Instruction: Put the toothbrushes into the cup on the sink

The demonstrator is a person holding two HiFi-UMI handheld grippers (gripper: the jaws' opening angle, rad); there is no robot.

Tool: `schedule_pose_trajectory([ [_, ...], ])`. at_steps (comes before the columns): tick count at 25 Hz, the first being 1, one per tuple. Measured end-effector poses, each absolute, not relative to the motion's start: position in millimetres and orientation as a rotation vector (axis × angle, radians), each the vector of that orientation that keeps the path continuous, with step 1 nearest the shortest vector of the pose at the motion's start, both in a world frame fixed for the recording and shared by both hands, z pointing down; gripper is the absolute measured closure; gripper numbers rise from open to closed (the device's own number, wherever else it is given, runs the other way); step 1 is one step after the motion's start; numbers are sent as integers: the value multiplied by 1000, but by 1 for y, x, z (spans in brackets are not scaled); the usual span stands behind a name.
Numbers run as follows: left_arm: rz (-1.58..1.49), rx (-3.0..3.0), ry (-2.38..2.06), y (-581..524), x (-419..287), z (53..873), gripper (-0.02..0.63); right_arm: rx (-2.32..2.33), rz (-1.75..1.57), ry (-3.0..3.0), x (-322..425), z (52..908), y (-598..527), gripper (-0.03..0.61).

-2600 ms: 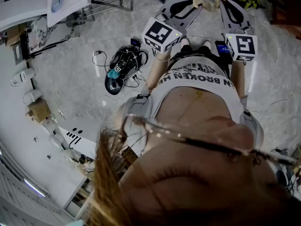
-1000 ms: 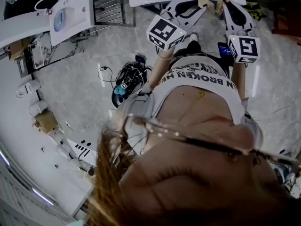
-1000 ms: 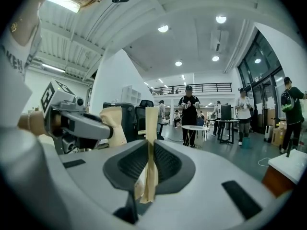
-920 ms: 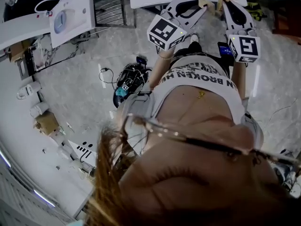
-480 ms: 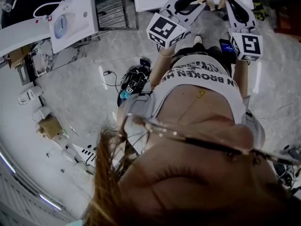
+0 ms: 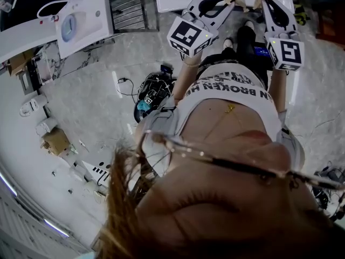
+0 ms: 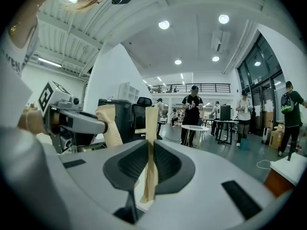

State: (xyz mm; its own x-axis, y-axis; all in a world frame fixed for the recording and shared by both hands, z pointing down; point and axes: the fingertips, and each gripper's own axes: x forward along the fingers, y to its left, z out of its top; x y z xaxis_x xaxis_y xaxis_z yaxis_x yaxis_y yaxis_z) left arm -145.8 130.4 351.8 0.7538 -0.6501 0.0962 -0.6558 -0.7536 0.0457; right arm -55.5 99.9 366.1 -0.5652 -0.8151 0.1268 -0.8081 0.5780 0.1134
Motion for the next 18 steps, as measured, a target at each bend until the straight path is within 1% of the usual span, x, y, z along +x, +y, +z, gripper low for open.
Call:
schedule_pose_trajectory([
  [6,144,2854,-1110,113,-139,373,532,1319,-62,-2680,-54,385,78,534],
  [11,144,2836,-1136,54,-132,354,532,1262,-49,-2711,-55,366,22,534],
  [18,141,2814,-1176,-6,-102,350,532,1205,-48,-2741,-30,363,-40,534],
])
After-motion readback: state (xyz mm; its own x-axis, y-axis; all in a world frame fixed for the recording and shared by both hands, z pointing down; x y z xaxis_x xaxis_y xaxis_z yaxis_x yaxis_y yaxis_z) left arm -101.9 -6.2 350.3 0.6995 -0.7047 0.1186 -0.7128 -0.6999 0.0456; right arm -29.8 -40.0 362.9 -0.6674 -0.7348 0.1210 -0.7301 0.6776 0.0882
